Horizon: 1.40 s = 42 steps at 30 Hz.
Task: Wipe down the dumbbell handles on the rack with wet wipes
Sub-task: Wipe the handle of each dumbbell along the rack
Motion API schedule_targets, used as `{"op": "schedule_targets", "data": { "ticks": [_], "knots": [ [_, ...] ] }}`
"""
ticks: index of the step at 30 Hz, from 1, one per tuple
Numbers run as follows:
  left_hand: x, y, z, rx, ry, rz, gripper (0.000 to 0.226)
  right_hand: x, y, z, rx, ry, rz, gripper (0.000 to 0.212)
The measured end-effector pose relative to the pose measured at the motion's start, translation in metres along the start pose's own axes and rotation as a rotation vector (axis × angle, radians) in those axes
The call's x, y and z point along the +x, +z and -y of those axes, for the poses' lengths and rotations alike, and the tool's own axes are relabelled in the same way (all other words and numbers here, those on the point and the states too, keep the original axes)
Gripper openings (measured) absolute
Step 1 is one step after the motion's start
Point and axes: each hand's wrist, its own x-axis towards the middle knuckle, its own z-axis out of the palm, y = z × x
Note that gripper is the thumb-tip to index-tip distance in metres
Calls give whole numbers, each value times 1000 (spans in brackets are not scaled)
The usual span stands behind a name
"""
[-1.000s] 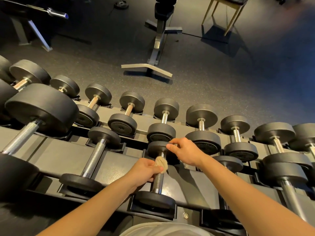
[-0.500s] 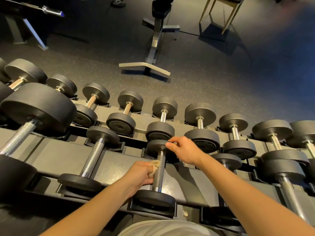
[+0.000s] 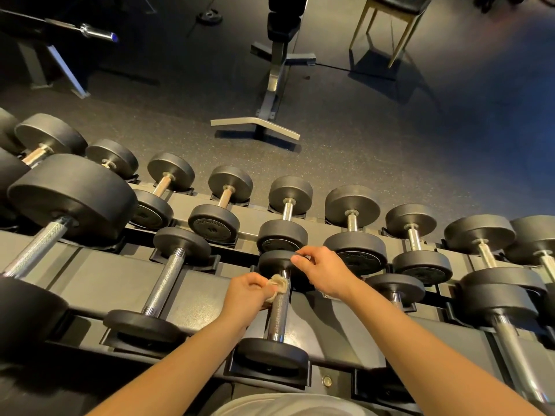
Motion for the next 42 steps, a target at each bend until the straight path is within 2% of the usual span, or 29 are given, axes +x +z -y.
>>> {"op": "schedule_targets", "data": {
  "ticks": [1, 3, 5, 7, 9, 13, 15, 18, 21, 24, 26, 29, 32, 34, 37, 40, 42],
  "knots": [
    [-4, -2, 2, 33, 35, 40, 10, 0, 1, -1, 2, -4, -12, 24],
    [-12, -14, 8, 148, 78, 228, 9, -1, 3, -3, -5, -11, -34, 24],
    [-19, -25, 8, 387, 95, 447, 9, -1, 4, -4, -13, -15, -44, 24],
    [-19, -26, 0, 613, 140, 529, 9, 1, 5, -5, -13, -18, -52, 24],
    [-13, -15, -16, 773, 272, 452, 10, 2, 6, -6, -12, -18, -67, 26],
    [9, 14, -31, 975, 705, 104, 6, 1, 10, -6, 27, -25, -88, 21],
    [15, 16, -24, 1082, 816, 88, 13, 0, 12, -8, 72, -14, -99, 21],
    [11, 6, -14, 1056, 787, 220, 17, -1, 12, -9, 135, 0, -98, 27],
    [-1, -3, -12, 986, 619, 434, 15, 0, 13, -12, 137, 1, -105, 26],
    [-10, -6, -20, 1057, 534, 635, 17, 1, 12, -13, 185, 17, -98, 23],
    [-7, -3, -27, 1212, 673, 598, 18, -1, 13, -12, 211, 5, -93, 23],
    [13, 9, -29, 1418, 937, 349, 20, -2, 12, -13, 231, -26, -85, 24],
    [31, 17, -33, 1486, 983, 192, 18, -5, 1, -22, 334, -3, 10, 29],
    [30, 18, -35, 1453, 949, 232, 17, -7, -3, -30, 389, -5, 62, 33],
    [11, 18, -33, 1425, 881, 370, 21, -6, 1, -36, 426, -3, 31, 34],
    [-4, 13, -32, 1456, 766, 619, 24, -4, 7, -36, 471, 19, 24, 36],
    [-2, 11, -34, 1443, 675, 717, 23, -5, 9, -36, 483, 19, 27, 36]
  ]
}}
